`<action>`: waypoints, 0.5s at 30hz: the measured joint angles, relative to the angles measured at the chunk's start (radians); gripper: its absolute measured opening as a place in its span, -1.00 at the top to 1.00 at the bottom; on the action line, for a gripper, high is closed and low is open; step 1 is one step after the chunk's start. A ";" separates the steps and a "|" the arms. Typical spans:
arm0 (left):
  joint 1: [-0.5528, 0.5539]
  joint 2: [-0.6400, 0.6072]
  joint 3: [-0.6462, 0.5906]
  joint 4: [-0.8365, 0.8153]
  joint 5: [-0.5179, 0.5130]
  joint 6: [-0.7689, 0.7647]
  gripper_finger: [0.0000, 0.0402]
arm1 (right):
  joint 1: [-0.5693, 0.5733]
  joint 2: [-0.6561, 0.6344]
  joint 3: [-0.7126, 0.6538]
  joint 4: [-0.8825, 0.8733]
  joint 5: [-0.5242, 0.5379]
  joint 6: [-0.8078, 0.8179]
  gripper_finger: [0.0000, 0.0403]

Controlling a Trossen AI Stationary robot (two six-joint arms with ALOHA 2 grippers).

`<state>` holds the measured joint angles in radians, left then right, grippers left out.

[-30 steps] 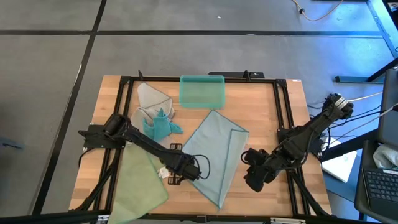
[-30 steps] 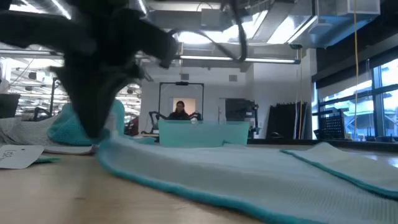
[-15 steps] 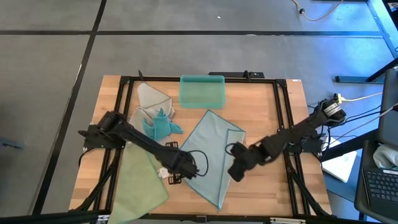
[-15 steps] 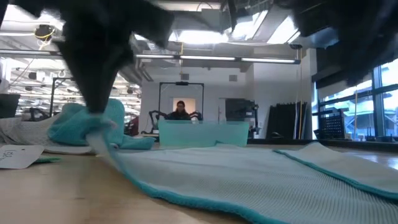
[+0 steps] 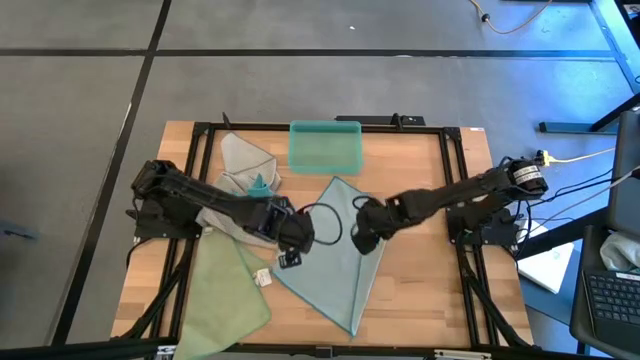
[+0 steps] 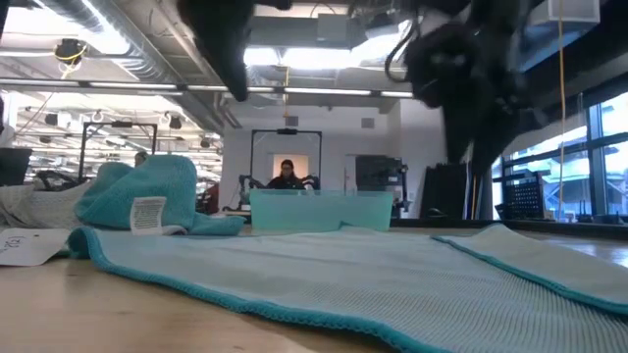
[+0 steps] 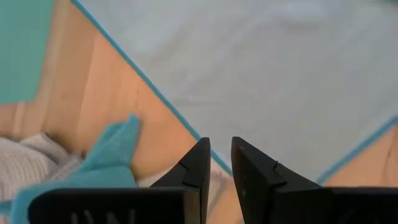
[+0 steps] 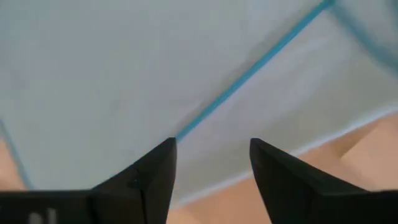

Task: Fold microfiber towels
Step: Fold the light blue towel

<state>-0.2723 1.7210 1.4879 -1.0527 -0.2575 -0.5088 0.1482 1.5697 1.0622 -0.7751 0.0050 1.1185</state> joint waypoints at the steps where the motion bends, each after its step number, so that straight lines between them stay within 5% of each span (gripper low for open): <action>1: 0.012 0.000 0.000 0.008 0.017 0.005 0.72 | -0.028 0.003 0.000 -0.001 0.001 -0.007 -0.11; 8: 0.068 -0.065 -0.001 0.019 0.076 0.069 0.72 | -0.239 0.007 0.000 -0.027 -0.016 -0.065 -0.45; 15: 0.152 -0.207 -0.001 0.024 0.030 0.146 0.72 | -0.304 0.051 0.000 -0.023 -0.058 -0.230 -0.44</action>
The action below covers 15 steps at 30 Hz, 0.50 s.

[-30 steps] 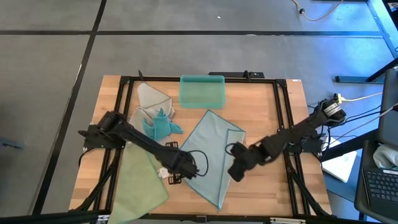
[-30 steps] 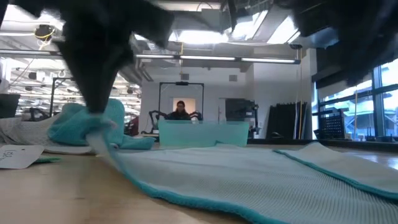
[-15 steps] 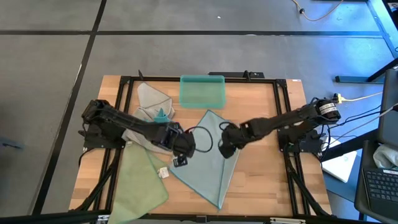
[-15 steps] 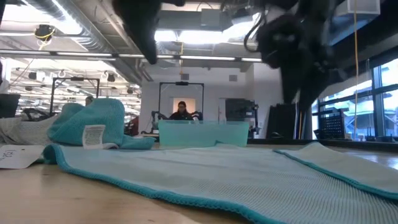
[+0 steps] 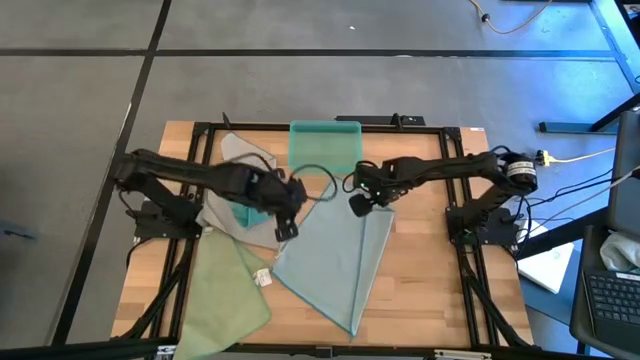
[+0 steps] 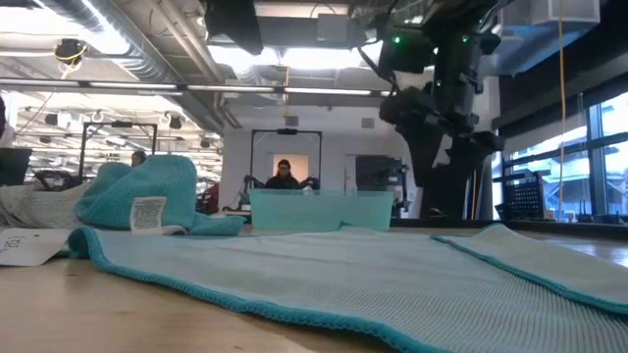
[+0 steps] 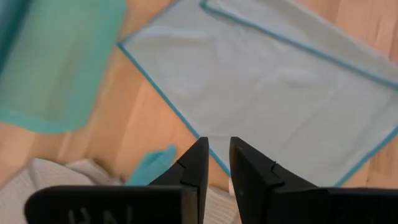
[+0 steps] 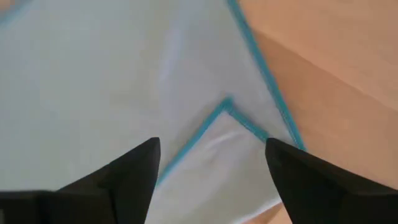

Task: Fold microfiber towels
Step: Fold the light blue towel

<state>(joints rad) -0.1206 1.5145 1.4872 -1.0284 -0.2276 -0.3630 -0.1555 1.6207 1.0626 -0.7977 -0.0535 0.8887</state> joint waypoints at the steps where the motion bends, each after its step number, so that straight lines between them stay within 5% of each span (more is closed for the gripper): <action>1: 0.009 -0.017 0.000 0.000 0.000 0.007 0.72 | 0.000 0.010 0.000 -0.001 -0.021 -0.036 -0.43; 15: 0.060 -0.109 0.000 -0.006 0.012 0.035 0.72 | -0.019 0.152 0.000 0.045 -0.095 -0.056 -0.33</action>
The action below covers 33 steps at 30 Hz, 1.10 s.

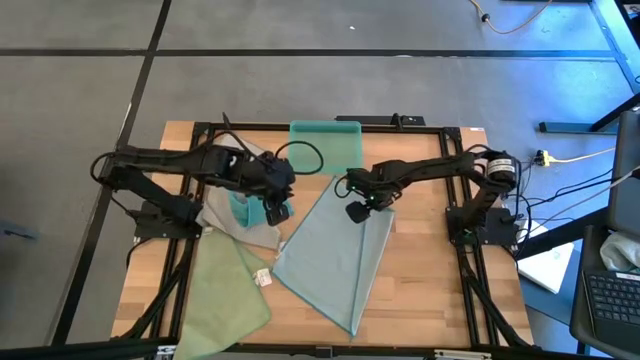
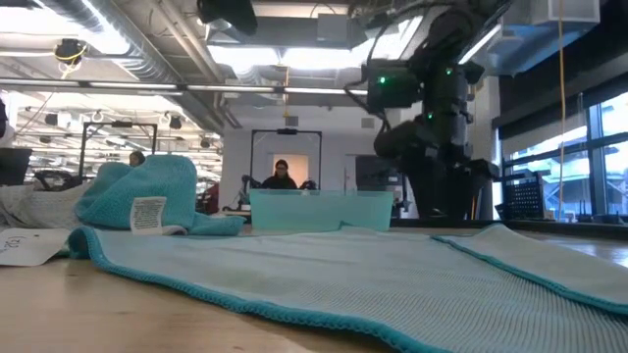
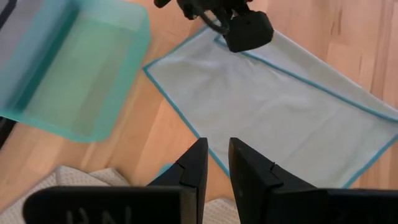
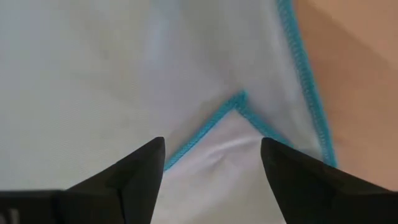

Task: Fold microfiber towels
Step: Fold the light blue towel

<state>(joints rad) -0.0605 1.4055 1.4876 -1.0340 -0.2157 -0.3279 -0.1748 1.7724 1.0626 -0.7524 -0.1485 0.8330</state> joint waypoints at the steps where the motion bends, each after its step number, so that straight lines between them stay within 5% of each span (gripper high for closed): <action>1: -0.005 0.000 0.000 -0.006 0.000 0.000 0.72 | 0.001 0.010 0.000 0.001 -0.005 0.000 -0.33; 15: -0.028 0.000 0.000 -0.013 0.001 -0.002 0.72 | -0.006 0.023 0.000 0.017 0.037 -0.007 -0.31; 33: -0.028 0.001 0.000 -0.013 0.000 -0.010 0.72 | -0.006 0.022 -0.001 0.024 0.053 -0.031 0.40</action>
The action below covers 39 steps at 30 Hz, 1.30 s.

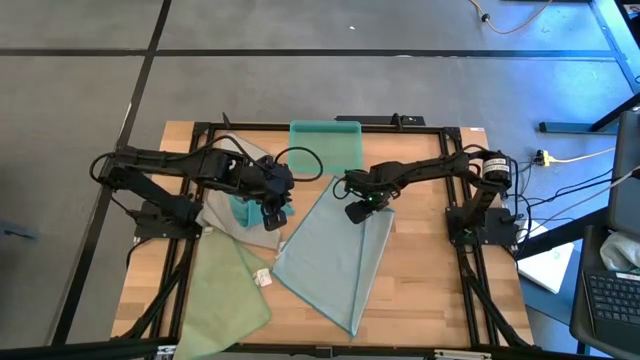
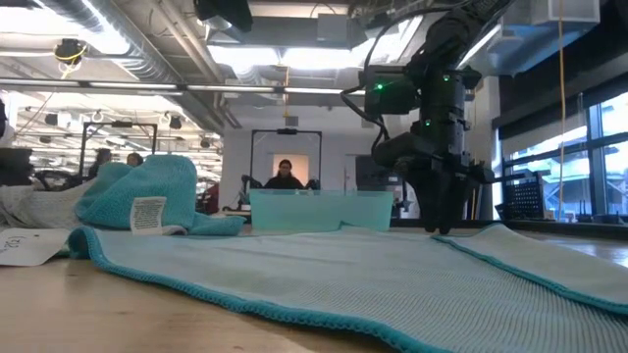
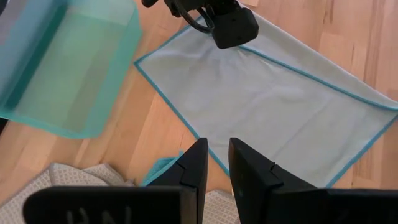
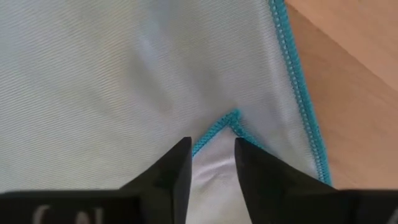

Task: Fold microfiber towels
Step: Fold the light blue towel

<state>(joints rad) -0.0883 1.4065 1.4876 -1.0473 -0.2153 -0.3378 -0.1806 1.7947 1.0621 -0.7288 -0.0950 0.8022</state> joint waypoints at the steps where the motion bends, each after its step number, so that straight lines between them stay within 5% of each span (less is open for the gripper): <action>1: 0.000 0.000 0.000 0.000 0.000 0.000 0.72 | 0.000 0.000 0.000 0.000 0.005 0.001 0.43; 9: 0.000 0.000 0.000 0.000 0.000 -0.001 0.72 | 0.000 0.000 0.000 0.004 0.015 0.069 0.51; 22: 0.000 0.000 0.000 0.000 -0.005 0.000 0.72 | 0.000 0.000 -0.020 0.004 0.052 0.181 0.05; 39: 0.001 0.001 0.000 -0.009 -0.005 0.000 0.72 | 0.002 -0.006 -0.007 0.014 0.033 0.100 0.51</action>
<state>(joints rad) -0.0872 1.4071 1.4876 -1.0561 -0.2203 -0.3374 -0.1787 1.7889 1.0553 -0.7151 -0.0624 0.9021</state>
